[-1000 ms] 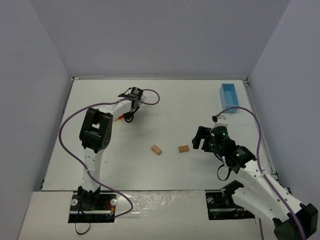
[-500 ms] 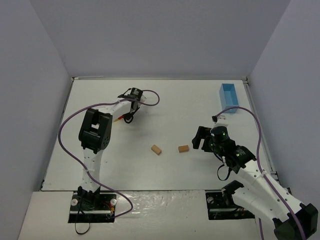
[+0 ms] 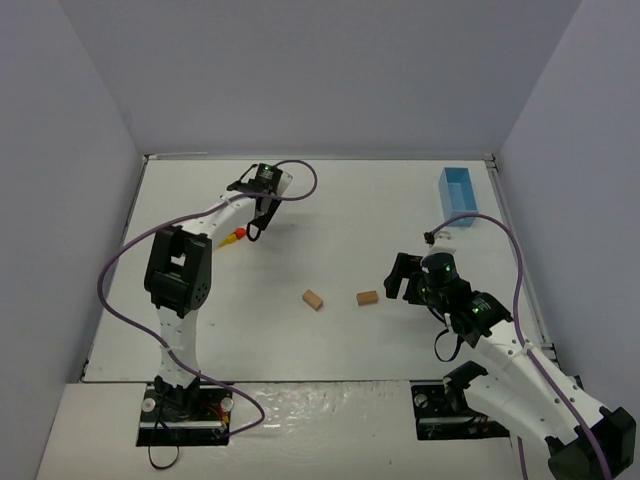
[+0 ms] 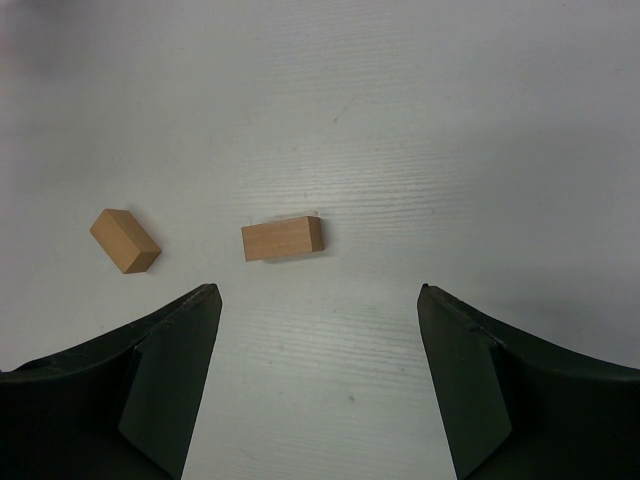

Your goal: Build the wood block tower

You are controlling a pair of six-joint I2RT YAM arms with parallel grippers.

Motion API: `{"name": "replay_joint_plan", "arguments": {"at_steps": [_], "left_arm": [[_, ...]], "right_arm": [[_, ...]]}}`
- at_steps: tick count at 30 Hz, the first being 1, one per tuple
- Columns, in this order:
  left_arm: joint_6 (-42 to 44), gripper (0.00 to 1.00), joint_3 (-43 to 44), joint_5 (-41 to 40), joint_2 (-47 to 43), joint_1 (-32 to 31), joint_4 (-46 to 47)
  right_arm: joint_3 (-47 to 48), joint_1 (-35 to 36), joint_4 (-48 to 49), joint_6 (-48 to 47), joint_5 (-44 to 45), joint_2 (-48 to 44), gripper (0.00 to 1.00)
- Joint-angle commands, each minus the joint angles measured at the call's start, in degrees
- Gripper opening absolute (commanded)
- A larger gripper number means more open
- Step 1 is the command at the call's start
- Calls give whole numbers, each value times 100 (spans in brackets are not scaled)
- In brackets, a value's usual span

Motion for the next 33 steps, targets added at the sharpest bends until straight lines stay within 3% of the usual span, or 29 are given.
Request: {"name": "replay_joint_plan", "arguments": {"at_steps": [1,6,11,16,24,33], "left_arm": [[-1377,33,131,659,-552,-37,-22],[-2679,33,-635,1726,-1439,-81,201],[-3279,37,-1707,2342,-2621,-243,374],[-3413,39,-2609,2546,-3653,-274,333],[-3508,51,-3620,2648,-5283,-239,9],[-3707,56,-4205,2920,-6017,-230,-84]], "right_arm": [[-16,-10,271,-25,7,-5,77],[19,-10,273,1,58,41,77],[120,-10,271,-51,62,507,77],[393,103,290,-107,8,1336,77],[914,1064,433,-201,654,2816,87],[836,1194,914,-74,741,3479,86]]}}
